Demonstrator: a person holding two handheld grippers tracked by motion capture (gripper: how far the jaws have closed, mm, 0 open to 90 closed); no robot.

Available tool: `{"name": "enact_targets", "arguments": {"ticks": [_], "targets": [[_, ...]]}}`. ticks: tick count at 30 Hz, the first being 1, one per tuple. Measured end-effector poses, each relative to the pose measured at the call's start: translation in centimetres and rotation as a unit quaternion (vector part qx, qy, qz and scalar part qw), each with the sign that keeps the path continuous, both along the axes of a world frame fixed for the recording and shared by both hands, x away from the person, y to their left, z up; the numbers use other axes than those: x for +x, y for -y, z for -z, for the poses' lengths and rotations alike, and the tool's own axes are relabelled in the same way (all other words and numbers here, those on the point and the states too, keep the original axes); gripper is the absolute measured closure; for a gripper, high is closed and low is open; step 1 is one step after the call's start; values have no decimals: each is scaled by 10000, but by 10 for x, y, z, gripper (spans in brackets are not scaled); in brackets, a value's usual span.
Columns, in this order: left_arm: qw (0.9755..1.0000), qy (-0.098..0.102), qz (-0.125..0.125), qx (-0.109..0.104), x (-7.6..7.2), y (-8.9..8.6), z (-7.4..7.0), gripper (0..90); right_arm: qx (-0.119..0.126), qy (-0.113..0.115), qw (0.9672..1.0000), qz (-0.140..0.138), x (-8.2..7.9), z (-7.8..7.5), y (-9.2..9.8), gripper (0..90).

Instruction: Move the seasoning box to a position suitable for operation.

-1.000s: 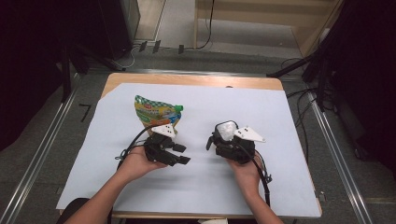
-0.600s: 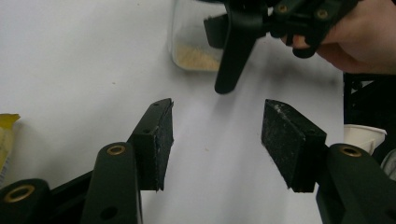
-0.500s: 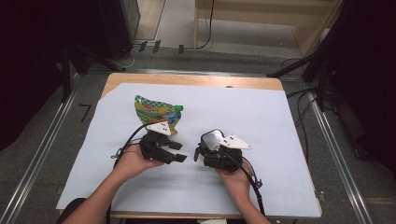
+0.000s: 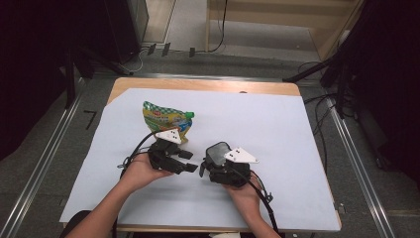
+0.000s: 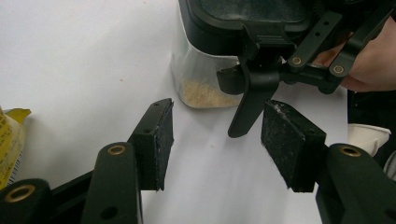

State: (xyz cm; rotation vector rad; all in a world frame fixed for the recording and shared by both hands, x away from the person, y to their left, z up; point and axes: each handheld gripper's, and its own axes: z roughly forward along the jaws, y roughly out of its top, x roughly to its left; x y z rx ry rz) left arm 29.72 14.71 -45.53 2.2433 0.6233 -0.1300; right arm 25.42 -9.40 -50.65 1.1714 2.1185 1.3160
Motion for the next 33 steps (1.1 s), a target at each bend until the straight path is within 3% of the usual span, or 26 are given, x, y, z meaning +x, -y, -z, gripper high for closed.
{"name": "enact_targets", "arguments": {"ticks": [5, 10, 13, 33], "targets": [[10000, -2, 26, 4, 0, 1, 0, 447, -103, 26, 9999, 7, -3, 1, -1, 157], [10000, 4, 23, 2, 0, 0, 0, 446, -155, -115, 9998, -33, -3, 0, 0, 151], [10000, 9, 23, 5, 0, 0, 0, 446, -319, -171, 9993, -100, -5, 0, -1, 148], [10000, 4, 59, 15, -1, 5, 2, 454, -273, -505, 9977, -355, -18, -13, 20, 149]]}}
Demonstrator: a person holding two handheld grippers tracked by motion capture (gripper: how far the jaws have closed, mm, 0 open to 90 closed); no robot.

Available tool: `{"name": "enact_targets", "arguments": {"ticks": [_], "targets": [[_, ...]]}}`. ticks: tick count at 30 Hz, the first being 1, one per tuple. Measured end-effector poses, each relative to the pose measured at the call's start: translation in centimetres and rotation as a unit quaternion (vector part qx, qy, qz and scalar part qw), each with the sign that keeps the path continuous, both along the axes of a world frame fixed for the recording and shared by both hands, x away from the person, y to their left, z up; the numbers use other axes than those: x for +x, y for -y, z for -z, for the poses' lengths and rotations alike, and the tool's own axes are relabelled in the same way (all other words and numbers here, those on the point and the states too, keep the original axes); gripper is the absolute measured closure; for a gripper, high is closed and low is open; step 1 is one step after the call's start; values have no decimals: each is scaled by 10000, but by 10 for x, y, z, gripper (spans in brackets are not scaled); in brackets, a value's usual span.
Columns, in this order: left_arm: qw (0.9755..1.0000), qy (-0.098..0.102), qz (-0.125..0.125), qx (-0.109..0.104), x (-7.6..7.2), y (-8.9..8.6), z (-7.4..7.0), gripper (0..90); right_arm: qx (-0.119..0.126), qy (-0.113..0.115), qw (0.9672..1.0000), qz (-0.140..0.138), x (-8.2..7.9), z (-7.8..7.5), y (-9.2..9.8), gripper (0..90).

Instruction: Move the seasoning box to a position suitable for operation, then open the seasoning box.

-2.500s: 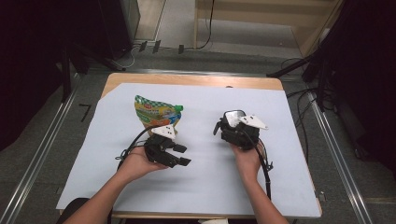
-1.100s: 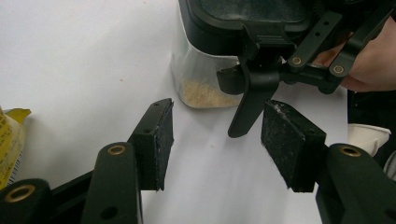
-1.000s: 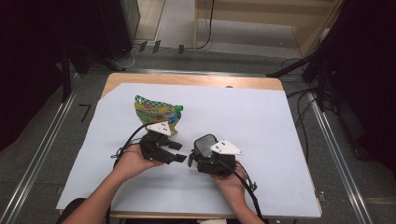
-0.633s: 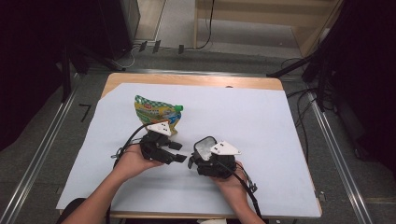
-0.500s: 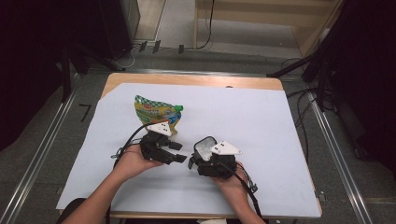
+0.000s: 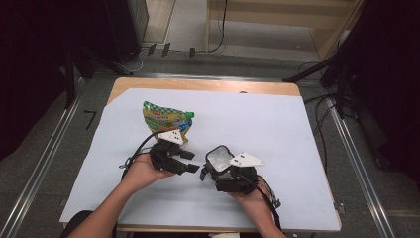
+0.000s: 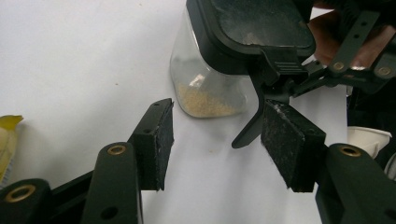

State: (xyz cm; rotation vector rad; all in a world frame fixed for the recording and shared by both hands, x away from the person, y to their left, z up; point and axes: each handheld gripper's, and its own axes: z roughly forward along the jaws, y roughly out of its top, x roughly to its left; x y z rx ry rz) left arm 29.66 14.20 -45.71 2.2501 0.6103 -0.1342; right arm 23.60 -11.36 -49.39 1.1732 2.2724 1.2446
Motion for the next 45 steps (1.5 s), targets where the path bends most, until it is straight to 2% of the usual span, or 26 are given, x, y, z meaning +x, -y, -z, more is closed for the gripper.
{"name": "enact_targets", "arguments": {"ticks": [4, 9, 10, 12, 14, 16, 17, 18, 19, 22, 23, 24, 25, 26, 27, 30, 34, 36, 37, 38, 45], "targets": [[10000, -24, -45, -28, 1, 0, 0, 472, -52, -28, 9998, -180, -7, -5, 10, 185], [10000, 19, -15, -71, 3, 2, 0, 555, -99, -90, 9995, -279, -11, -9, 20, 225], [10000, 68, -9, -62, 3, 3, 0, 572, -46, -140, 9994, -315, -13, -10, 26, 260], [10000, 26, 28, -72, 3, 4, 2, 604, 73, -143, 9995, -283, -14, -13, 33, 333], [10000, 12, 26, -36, 4, 4, 2, 636, 143, -145, 9994, -290, -13, -14, 37, 353], [10000, 12, 38, -7, 4, 3, 2, 653, 253, -225, 9990, -279, -12, -15, 43, 419], [10000, 20, 18, 10, 3, 2, 0, 711, 353, -300, 9986, -246, -10, -16, 47, 475], [10000, 20, 18, 10, 3, 2, 0, 749, 353, -300, 9986, -246, -10, -16, 47, 475], [10000, 32, 14, -5, 2, 2, -1, 749, 383, -277, 9986, -242, -10, -16, 48, 493], [10000, 96, 10, -17, -1, 1, -4, 817, 279, -165, 9991, -278, -11, -18, 49, 540], [10000, 87, 26, 6, -2, 1, -4, 832, 216, -143, 9993, -286, -12, -21, 49, 593], [10000, 87, 26, 6, -2, 1, -4, 839, 216, -143, 9993, -286, -12, -21, 49, 593], [10000, -11, -13, 41, -2, 1, -4, 900, 290, -159, 9990, -304, -10, -24, 50, 610], [9999, -147, -11, -6, -1, 1, -4, 900, 347, -182, 9986, -352, -8, -24, 50, 621], [9998, -174, -20, -22, -1, 2, -4, 900, 373, -214, 9983, -381, -7, -24, 51, 624], [9999, -134, 43, 35, -3, 5, -4, 900, 459, -306, 9975, -447, -5, -23, 53, 695], [9998, -166, 8, 55, 0, 10, -4, 900, 403, -234, 9978, -467, -5, -24, 54, 809], [9998, -178, 9, 36, 0, 13, -5, 900, 447, -256, 9975, -489, -5, -24, 56, 833], [9998, -164, 61, 128, 0, 19, -4, 900, 519, -371, 9967, -492, -5, -24, 58, 883], [9997, -151, 59, 179, 0, 22, -3, 900, 521, -385, 9966, -505, -5, -24, 58, 900], [9998, -132, 26, 144, 0, 26, 2, 900, 409, -351, 9972, -526, -5, -23, 54, 900]]}}
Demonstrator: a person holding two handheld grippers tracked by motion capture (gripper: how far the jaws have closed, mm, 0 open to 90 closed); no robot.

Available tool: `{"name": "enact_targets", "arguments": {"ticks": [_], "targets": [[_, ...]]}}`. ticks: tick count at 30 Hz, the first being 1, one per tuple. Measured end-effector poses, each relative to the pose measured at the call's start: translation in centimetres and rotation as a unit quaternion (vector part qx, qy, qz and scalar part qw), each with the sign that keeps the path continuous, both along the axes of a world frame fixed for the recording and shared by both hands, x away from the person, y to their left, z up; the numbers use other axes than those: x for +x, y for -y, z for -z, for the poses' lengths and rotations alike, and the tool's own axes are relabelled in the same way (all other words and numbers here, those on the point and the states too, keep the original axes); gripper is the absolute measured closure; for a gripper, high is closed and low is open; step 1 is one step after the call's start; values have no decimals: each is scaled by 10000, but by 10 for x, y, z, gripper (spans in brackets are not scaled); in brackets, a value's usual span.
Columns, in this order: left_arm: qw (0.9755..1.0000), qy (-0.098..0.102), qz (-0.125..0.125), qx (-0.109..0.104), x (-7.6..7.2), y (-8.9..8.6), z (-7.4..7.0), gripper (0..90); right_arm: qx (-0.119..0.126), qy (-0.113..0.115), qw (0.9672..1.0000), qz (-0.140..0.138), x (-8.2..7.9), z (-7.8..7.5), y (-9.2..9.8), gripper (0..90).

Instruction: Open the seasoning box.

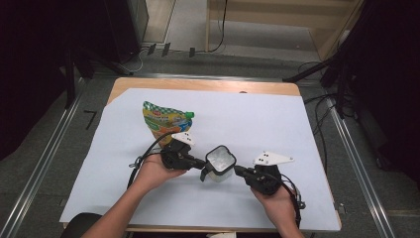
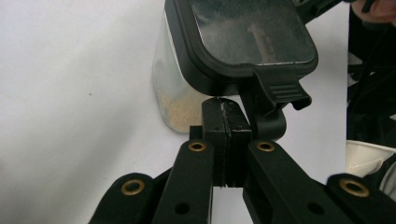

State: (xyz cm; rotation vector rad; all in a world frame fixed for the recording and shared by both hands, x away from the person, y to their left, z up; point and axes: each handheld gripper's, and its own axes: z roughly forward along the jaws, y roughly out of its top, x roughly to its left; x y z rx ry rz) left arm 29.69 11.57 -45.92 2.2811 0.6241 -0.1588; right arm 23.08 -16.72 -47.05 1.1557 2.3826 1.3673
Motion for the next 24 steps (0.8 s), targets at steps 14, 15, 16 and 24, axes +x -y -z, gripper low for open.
{"name": "enact_targets", "arguments": {"ticks": [14, 15, 16, 24], "targets": [[9999, 69, 140, -67, -6, 5, 2, 900, -97, -23, 9999, 64, 5, 4, -2, 900], [9998, 79, 126, -103, -7, 6, 2, 900, -99, -35, 9999, 74, 5, 4, -2, 900], [9998, 79, 126, -103, -7, 6, 2, 900, -104, -53, 9999, 71, 6, 5, -3, 900], [9998, 0, 166, -149, -8, 11, 4, 900, -124, -24, 9999, 72, 8, 5, -6, 900]]}}
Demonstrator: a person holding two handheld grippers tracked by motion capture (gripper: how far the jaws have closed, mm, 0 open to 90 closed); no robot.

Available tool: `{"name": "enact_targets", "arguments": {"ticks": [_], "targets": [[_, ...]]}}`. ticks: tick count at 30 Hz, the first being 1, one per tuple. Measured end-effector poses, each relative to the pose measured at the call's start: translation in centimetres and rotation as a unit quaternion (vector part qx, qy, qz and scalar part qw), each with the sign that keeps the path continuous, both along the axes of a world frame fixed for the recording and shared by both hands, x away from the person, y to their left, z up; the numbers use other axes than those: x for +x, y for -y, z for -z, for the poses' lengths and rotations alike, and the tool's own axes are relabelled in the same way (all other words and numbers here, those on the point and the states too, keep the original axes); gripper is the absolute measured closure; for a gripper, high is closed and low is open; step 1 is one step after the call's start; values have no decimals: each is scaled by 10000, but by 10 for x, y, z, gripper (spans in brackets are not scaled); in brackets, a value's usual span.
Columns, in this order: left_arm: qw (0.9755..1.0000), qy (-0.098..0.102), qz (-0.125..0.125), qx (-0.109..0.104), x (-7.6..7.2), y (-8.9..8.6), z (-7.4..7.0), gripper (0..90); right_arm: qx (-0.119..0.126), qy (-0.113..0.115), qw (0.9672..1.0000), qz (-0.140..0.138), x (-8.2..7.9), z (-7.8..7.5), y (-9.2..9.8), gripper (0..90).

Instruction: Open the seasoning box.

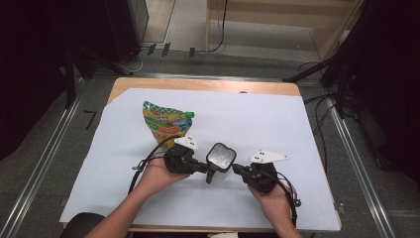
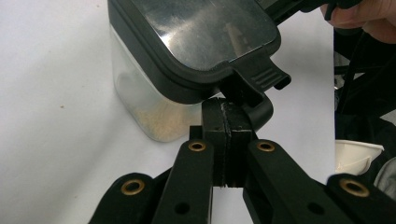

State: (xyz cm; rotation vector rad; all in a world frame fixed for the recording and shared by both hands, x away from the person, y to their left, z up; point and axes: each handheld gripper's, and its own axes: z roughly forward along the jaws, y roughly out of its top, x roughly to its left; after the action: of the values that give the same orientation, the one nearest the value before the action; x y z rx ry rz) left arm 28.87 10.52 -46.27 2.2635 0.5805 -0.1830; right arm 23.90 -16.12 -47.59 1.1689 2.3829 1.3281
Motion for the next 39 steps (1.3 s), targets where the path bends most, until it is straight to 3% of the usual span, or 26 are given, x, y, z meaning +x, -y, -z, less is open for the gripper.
{"name": "enact_targets", "arguments": {"ticks": [15, 18, 20, 22, 23, 26, 30, 39], "targets": [[10000, 10, 37, 14, -11, 19, 5, 900, -53, -4, 9999, 163, 9, 4, -3, 900], [9999, -9, 30, -168, -11, 22, 5, 900, -28, 17, 9998, 178, 11, 4, -3, 900], [9992, -12, 85, -397, -13, 24, 3, 900, 19, -9, 9999, 149, 12, 4, -2, 900], [9993, 10, 116, -359, -13, 24, 3, 900, -22, 8, 9999, 134, 12, 5, -2, 900], [9997, 44, 92, -234, -14, 22, 2, 900, -46, -12, 9999, 121, 12, 4, -2, 900], [9998, 71, 84, -150, -13, 18, 0, 900, -50, -2, 9999, 106, 10, 3, -2, 900], [9998, 54, 63, -185, -12, 6, -6, 883, 15, 15, 9999, 112, 5, 0, -1, 900], [9998, 94, 3, -155, -6, -10, -11, 743, 86, 62, 9999, -44, -15, -7, -7, 900]]}}
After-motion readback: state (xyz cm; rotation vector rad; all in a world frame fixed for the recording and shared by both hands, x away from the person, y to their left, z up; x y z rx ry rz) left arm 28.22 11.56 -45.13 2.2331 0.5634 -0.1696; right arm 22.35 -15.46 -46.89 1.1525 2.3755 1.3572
